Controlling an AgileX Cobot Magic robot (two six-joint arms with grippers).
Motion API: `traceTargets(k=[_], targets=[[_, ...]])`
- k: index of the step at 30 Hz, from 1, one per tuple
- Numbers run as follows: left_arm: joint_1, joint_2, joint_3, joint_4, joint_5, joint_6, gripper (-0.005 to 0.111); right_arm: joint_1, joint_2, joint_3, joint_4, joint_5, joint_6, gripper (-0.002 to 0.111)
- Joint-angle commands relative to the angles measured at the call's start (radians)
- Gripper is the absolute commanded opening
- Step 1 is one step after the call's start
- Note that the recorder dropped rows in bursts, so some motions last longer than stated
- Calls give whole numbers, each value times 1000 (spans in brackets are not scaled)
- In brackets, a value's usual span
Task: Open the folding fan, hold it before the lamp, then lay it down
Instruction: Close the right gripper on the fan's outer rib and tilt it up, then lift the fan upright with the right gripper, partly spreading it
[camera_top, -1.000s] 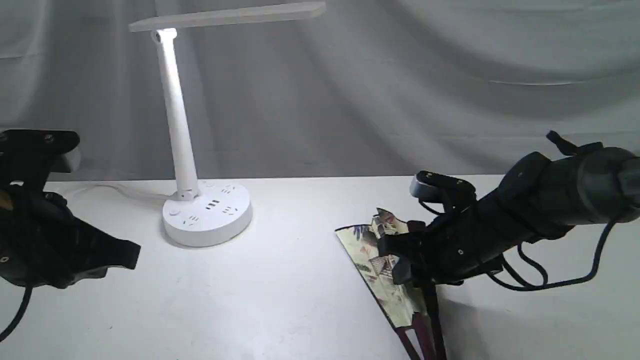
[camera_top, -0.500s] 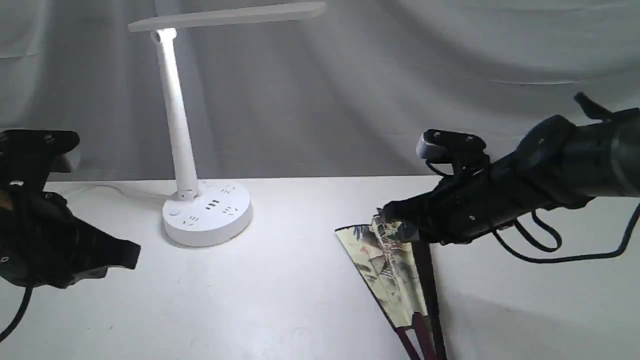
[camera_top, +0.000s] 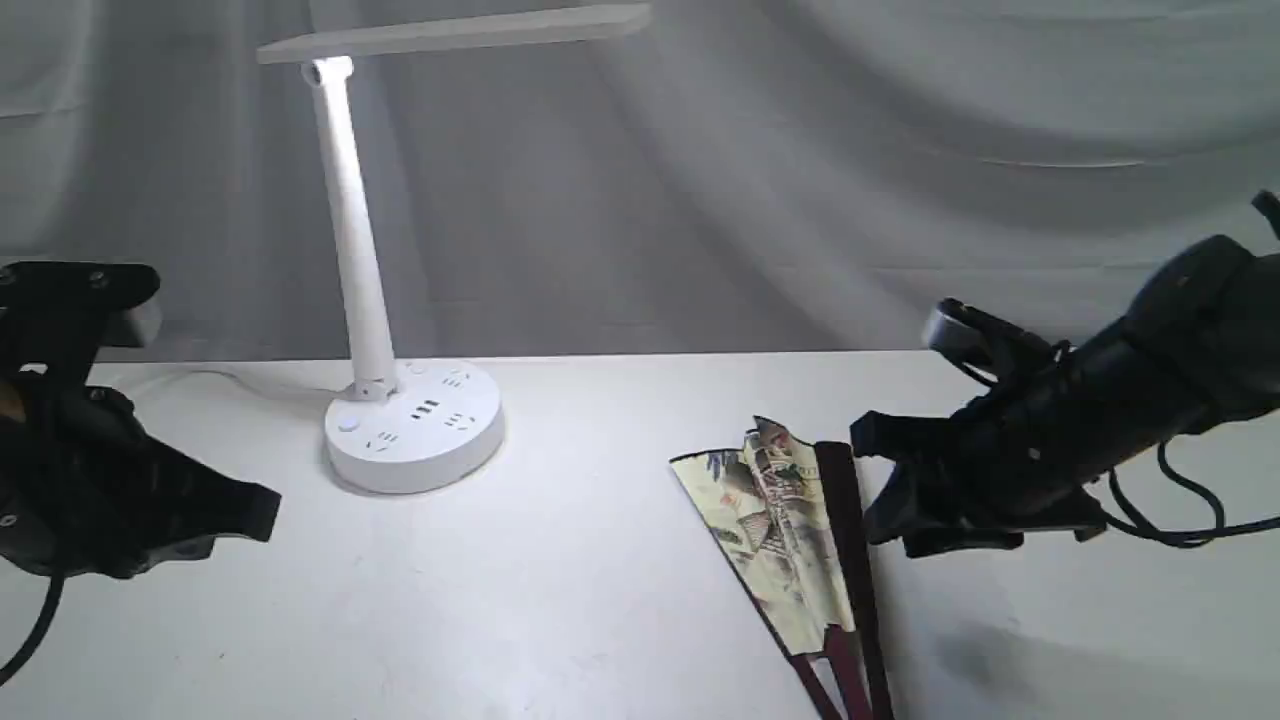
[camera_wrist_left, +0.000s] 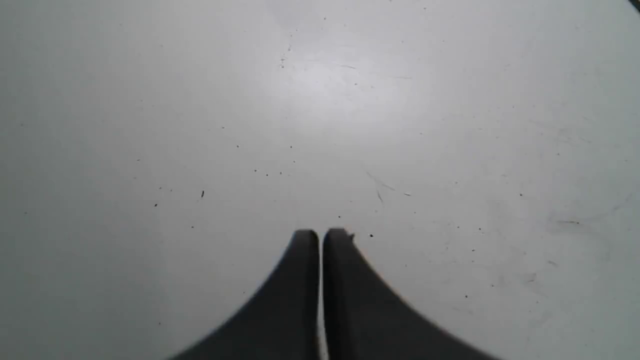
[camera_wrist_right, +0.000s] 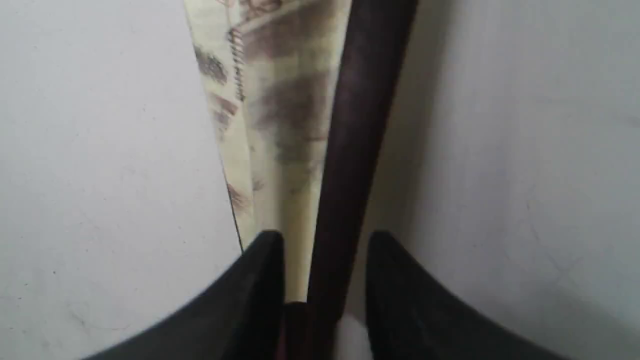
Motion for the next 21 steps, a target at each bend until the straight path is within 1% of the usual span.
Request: traceTargets(k=[1, 8, 10, 14, 17, 21], targets=[[-6, -2, -7, -8, 0, 1, 0, -28, 36, 5, 83, 78, -45, 29], [-6, -2, -7, -8, 0, 1, 0, -31, 116, 5, 257, 88, -172, 29], [-6, -2, -7, -8, 0, 1, 0, -31, 133, 5, 267, 73, -174, 30], [-6, -2, -7, -10, 0, 1, 0, -31, 161, 5, 267, 46, -180, 40], [-6, -2, -7, -10, 0, 1, 0, -31, 165, 5, 261, 43, -222, 47], [-6, -2, -7, -10, 0, 1, 0, -31, 147, 5, 261, 37, -245, 47]])
